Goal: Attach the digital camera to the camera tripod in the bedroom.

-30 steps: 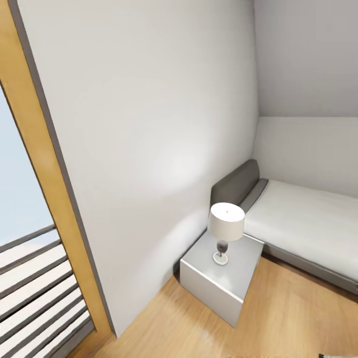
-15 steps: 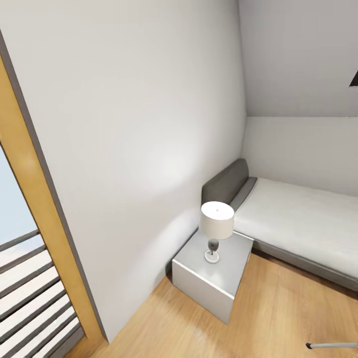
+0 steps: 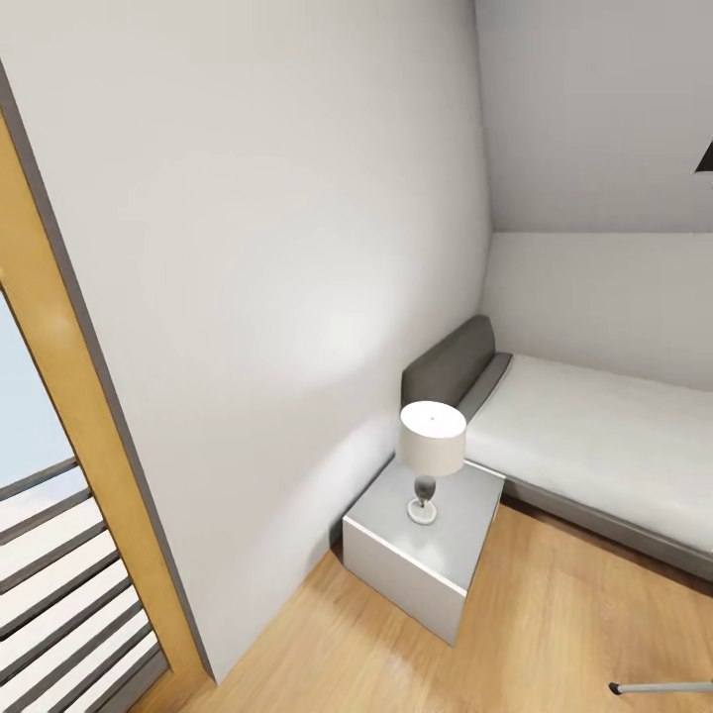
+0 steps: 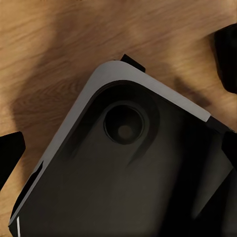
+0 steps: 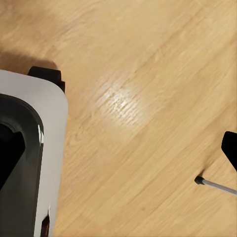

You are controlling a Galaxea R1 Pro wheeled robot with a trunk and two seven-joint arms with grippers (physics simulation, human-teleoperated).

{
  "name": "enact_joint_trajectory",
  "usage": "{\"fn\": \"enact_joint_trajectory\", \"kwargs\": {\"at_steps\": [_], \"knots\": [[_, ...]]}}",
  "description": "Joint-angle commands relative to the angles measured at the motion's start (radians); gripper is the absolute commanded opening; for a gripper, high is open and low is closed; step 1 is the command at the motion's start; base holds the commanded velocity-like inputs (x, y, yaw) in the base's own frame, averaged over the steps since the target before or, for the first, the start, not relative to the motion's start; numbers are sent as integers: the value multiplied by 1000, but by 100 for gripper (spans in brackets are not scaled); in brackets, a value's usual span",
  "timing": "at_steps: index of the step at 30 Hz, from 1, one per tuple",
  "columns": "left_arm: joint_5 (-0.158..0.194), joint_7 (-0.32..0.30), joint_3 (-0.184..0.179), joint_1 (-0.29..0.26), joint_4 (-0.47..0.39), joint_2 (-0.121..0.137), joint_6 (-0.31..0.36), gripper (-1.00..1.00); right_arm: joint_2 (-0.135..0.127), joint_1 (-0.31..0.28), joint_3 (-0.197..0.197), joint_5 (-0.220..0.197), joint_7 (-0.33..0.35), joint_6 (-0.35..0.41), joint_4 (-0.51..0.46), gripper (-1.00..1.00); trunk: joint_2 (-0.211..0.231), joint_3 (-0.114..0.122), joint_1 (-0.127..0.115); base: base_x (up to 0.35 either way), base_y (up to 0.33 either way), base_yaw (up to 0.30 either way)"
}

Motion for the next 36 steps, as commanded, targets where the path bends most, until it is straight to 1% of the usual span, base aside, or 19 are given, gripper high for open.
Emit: {"fn": "enact_joint_trajectory", "kwargs": {"at_steps": [1, 6, 11, 36], "knots": [[-1, 1, 3, 1, -2, 0, 0, 100, 0, 0, 1, 7, -1, -2, 0, 100, 0, -1, 0, 0, 0, 0], [-1, 1, 4, 1, -2, 0, 0, 100, 0, 0, 0, 7, -1, -1, 0, 100, 0, -1, 0, 0, 0, -14], [0, 1, 4, 1, -2, 0, 0, 100, 0, 0, 0, 7, -1, 0, 0, 100, 0, -1, 0, 0, 0, -116], [1, 0, 4, 1, -2, 0, 0, 100, 0, 0, 1, 7, 0, 1, 0, 100, 0, -1, 0, 0, 0, -212]]}}
